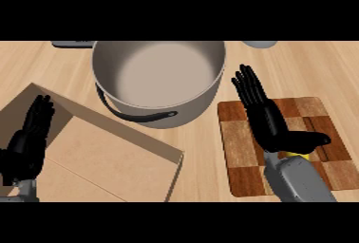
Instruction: Pick the lemon from the cutting board and place it in the pot
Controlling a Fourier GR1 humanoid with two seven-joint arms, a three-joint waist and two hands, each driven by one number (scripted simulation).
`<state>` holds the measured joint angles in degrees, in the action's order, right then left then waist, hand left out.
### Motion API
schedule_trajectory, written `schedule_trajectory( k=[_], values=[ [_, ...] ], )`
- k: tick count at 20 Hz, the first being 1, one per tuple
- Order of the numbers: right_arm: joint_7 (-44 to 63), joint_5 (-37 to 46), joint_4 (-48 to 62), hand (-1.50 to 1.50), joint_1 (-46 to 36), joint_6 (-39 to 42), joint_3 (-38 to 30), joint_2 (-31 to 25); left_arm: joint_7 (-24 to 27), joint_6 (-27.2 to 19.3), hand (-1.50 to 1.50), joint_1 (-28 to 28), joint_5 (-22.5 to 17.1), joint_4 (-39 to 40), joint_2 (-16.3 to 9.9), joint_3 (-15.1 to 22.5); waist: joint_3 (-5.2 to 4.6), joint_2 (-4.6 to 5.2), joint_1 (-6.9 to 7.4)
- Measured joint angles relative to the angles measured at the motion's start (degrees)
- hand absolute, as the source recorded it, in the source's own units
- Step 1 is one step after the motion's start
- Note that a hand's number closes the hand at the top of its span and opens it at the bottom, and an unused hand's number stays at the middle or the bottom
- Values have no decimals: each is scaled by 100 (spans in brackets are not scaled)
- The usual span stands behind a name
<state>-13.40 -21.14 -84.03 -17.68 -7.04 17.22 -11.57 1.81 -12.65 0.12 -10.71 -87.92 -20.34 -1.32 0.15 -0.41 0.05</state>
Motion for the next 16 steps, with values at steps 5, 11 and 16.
schedule_trajectory(
  k=[5, 11, 16],
  values=[
    [218, 548, 304, -150, 303, -585, -575, -867, -964, 14, 0, 985, -1296, -1645, -491, 188, 395, -102, -203],
    [1068, 1628, 1512, -150, 1036, -1652, -1040, -2143, -1573, -12, 0, 1466, -2054, -2605, -912, 210, 274, 68, -677],
    [1950, 2534, 1928, -150, 1214, -2203, -749, -2696, -1740, 112, 0, 1541, -2130, -2867, -1132, 470, 229, 8, -520]
  ],
)
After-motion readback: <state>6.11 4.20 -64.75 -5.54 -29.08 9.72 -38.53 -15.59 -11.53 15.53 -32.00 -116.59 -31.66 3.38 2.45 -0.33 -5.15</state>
